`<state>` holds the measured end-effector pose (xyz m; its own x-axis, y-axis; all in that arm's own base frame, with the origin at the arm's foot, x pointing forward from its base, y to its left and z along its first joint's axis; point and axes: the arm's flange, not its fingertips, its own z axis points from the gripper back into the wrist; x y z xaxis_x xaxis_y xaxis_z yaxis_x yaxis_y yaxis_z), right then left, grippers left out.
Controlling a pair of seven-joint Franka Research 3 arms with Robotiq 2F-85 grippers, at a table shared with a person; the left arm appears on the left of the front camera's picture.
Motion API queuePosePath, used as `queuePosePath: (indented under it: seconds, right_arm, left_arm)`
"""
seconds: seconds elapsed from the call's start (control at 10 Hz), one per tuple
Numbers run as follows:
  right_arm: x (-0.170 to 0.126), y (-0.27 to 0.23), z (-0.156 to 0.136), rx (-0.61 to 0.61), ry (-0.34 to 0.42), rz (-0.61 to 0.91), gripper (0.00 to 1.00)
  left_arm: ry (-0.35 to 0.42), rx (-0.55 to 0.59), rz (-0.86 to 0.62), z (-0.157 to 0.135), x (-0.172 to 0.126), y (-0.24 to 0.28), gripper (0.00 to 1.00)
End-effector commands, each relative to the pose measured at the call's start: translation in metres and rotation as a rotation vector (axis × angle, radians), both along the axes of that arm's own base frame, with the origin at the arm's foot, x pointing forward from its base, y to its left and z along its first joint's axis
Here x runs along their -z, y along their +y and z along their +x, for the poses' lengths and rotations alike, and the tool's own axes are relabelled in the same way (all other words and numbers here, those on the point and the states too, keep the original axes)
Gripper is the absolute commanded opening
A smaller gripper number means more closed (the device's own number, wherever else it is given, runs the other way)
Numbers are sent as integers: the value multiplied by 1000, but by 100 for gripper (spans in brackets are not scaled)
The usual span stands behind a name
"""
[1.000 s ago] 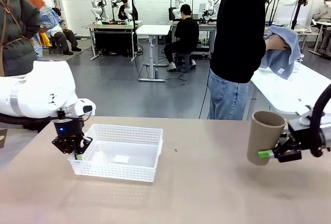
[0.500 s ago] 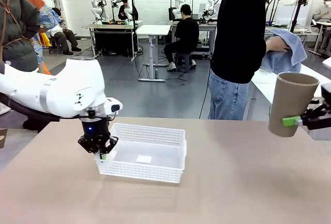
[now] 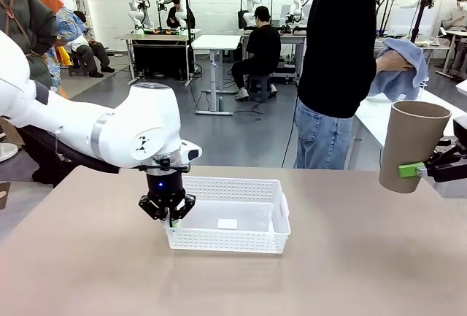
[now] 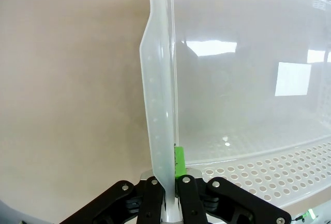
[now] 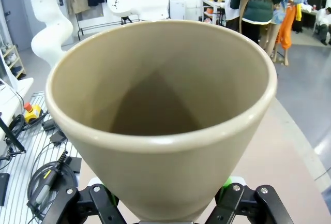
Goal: Clean and organize the cups into the basket.
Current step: Pick up the Organizing basket and move it to the center of the table, then pick up the Reusable plastic cup from the right side of the table and place it inside the Organizing basket.
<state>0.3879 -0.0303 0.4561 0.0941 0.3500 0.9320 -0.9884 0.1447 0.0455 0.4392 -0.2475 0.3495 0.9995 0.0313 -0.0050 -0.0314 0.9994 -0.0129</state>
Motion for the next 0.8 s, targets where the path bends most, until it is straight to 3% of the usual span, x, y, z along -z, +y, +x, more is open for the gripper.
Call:
queuePosePath:
  seconds: [0.0,0.7]
  right_arm:
    - [3,1,0,-5,-18,-8,0]
    - [3,1,0,-5,-18,-8,0]
  left_arm:
    - [-1,-16,37,9,0,-17,0]
    - [-5,12,4,6,-1,-15,0]
